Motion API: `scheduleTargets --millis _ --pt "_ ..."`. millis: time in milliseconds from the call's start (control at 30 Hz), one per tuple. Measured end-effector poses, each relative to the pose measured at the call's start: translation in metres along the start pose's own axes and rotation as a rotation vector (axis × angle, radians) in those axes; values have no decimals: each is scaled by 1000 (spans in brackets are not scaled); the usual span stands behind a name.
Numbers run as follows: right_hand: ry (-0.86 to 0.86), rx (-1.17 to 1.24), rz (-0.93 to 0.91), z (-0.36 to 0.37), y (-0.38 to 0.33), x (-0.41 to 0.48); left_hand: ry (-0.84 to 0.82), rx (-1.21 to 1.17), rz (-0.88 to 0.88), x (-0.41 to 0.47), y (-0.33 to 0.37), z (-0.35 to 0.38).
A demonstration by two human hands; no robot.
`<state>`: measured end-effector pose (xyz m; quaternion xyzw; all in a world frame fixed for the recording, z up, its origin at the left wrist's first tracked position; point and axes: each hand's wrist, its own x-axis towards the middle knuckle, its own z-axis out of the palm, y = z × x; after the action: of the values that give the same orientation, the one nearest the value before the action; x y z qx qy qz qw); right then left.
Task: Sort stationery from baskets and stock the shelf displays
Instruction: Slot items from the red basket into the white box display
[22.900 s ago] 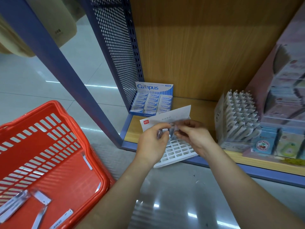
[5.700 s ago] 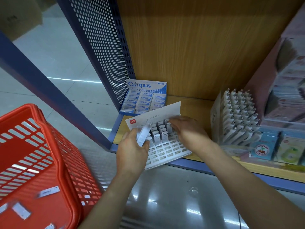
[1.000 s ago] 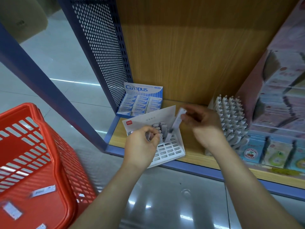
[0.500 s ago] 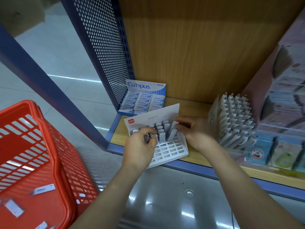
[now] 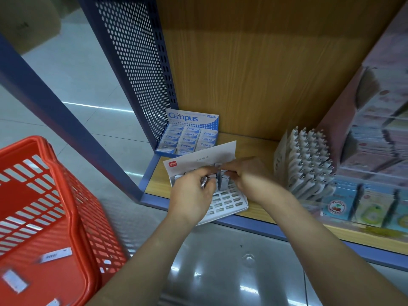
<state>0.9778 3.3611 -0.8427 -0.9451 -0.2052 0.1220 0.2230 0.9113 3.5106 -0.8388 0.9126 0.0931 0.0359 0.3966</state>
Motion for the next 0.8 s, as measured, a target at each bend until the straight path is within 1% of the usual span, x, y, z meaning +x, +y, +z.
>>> scheduleTargets --millis 67,167,233,300,367,433,500,600,700,800 --pt "-47 -39 -52 3 0 1 -13 39 8 4 3 3" --pt "27 70 -103 7 3 -1 -6 35 10 7 4 8" --pt "121 263 -18 11 3 -3 -19 73 35 9 6 12" --pt "207 493 108 17 2 -6 -60 174 40 11 7 14" --pt "240 617 199 24 1 -8 -71 237 43 11 6 13" --pt "222 650 234 32 1 -12 -76 219 43 11 3 10" --pt "208 666 221 36 0 -14 -111 153 10 13 1 6" --pt "178 787 244 32 -4 -13 -174 103 -31 20 2 1" --pt "133 922 295 26 -3 -12 -155 99 -19 21 2 -1" --pt "93 920 333 23 -3 -11 -129 154 -7 19 2 -1"
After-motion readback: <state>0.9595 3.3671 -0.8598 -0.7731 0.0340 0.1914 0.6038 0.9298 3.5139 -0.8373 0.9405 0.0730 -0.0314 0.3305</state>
